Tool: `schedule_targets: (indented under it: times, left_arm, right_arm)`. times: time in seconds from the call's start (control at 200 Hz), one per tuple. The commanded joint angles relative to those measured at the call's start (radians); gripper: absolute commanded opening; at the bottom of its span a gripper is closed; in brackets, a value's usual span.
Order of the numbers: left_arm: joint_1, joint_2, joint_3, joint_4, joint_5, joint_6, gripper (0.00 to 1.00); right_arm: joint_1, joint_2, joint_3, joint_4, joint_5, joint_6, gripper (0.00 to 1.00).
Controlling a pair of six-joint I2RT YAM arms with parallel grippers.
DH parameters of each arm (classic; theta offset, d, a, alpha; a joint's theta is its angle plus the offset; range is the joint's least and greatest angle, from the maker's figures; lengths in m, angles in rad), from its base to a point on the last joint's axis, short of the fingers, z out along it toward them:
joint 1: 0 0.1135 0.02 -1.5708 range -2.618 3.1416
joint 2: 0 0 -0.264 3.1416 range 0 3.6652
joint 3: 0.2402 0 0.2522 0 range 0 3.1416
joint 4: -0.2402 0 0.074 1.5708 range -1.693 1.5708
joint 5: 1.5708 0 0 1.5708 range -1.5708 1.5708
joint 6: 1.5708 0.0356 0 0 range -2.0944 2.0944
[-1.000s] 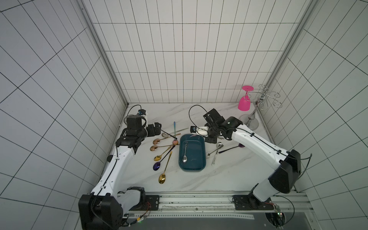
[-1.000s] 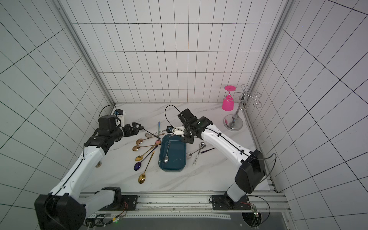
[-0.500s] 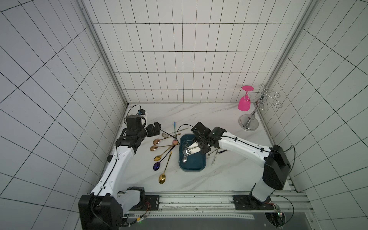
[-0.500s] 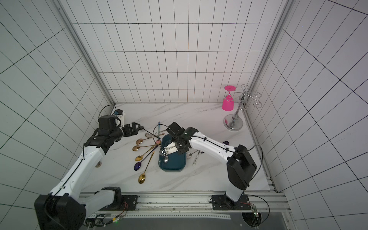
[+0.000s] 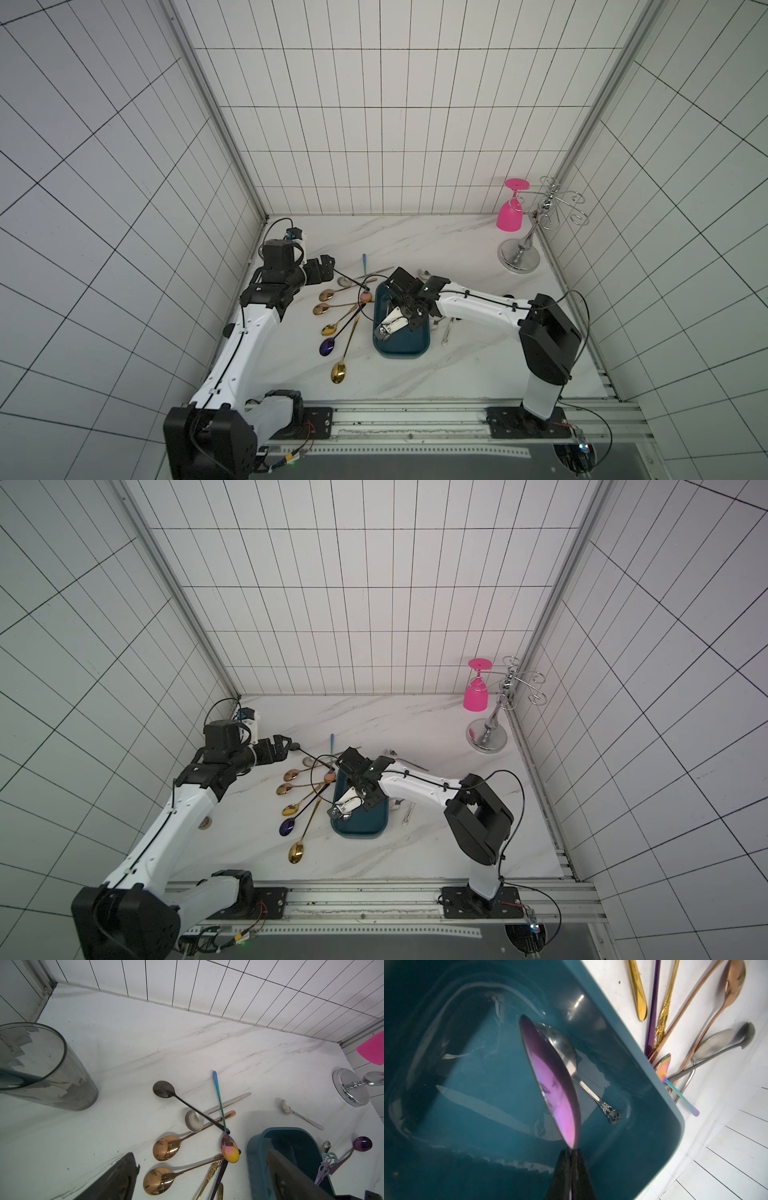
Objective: Put the spoon into the storage box
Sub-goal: Place the spoon in the storage box, then pick up the spoon from the center of the board.
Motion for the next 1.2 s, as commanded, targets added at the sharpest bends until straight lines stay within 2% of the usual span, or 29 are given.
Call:
schedule_targets:
  times: [0.0, 0.085, 0.125, 0.375, 0.48, 0.58, 0.63, 0.685, 0.7, 0.72, 0.735, 0.745, 0.914, 1.194]
  left_arm:
    - [0.006, 0.001, 0.022, 0.009, -0.01, 0.009, 0.98]
    - [0.006, -0.003, 0.013, 0.018, -0.004, 0.007, 0.98]
    - [0.006, -0.006, 0.008, 0.022, 0.002, 0.009, 0.98]
    - [0.017, -0.011, 0.008, 0.017, 0.003, 0.005, 0.99]
    - [0.016, -0.008, 0.011, 0.015, 0.011, 0.006, 0.98]
    - [0.016, 0.0, 0.009, 0.02, 0.027, 0.006, 0.98]
    - [0.015, -0.002, -0.002, 0.029, 0.047, 0.007, 0.98]
    - [0.013, -0.001, -0.009, 0.031, 0.073, 0.01, 0.98]
    - [0.012, 0.001, -0.01, 0.031, 0.079, 0.011, 0.98]
    - [0.012, 0.003, -0.01, 0.029, 0.085, 0.012, 0.98]
    - [0.011, 0.004, -0.01, 0.028, 0.09, 0.013, 0.98]
    - [0.012, 0.006, -0.01, 0.028, 0.091, 0.013, 0.98]
    - [0.006, 0.014, -0.023, 0.028, 0.1, 0.044, 0.98]
    - [-0.005, 0.058, -0.018, 0.017, 0.098, 0.023, 0.98]
  right_arm:
    - [0.03, 0.003, -0.004, -0.024, -0.03, -0.003, 0.08]
    - [0.036, -0.014, -0.033, 0.013, -0.032, -0.003, 0.25]
    - [0.039, -0.018, -0.039, 0.026, -0.023, -0.004, 0.28]
    - [0.046, -0.071, -0.064, 0.06, 0.053, 0.03, 0.3]
    - [0.042, -0.12, -0.089, 0.075, 0.069, 0.091, 0.31]
    - [0.034, -0.188, -0.115, 0.095, 0.06, 0.167, 0.34]
    - [0.031, -0.224, -0.133, 0.112, 0.054, 0.209, 0.43]
    - [0.028, -0.268, -0.152, 0.128, 0.052, 0.25, 0.45]
    - [0.027, -0.28, -0.159, 0.134, 0.052, 0.262, 0.54]
    - [0.026, -0.298, -0.165, 0.143, 0.055, 0.279, 0.73]
    - [0.026, -0.312, -0.173, 0.15, 0.056, 0.293, 0.93]
    - [0.025, -0.321, -0.178, 0.155, 0.056, 0.299, 0.99]
    - [-0.008, -0.471, -0.266, 0.236, 0.066, 0.425, 0.99]
    - [-0.08, -0.688, -0.357, 0.273, 0.178, 0.663, 0.98]
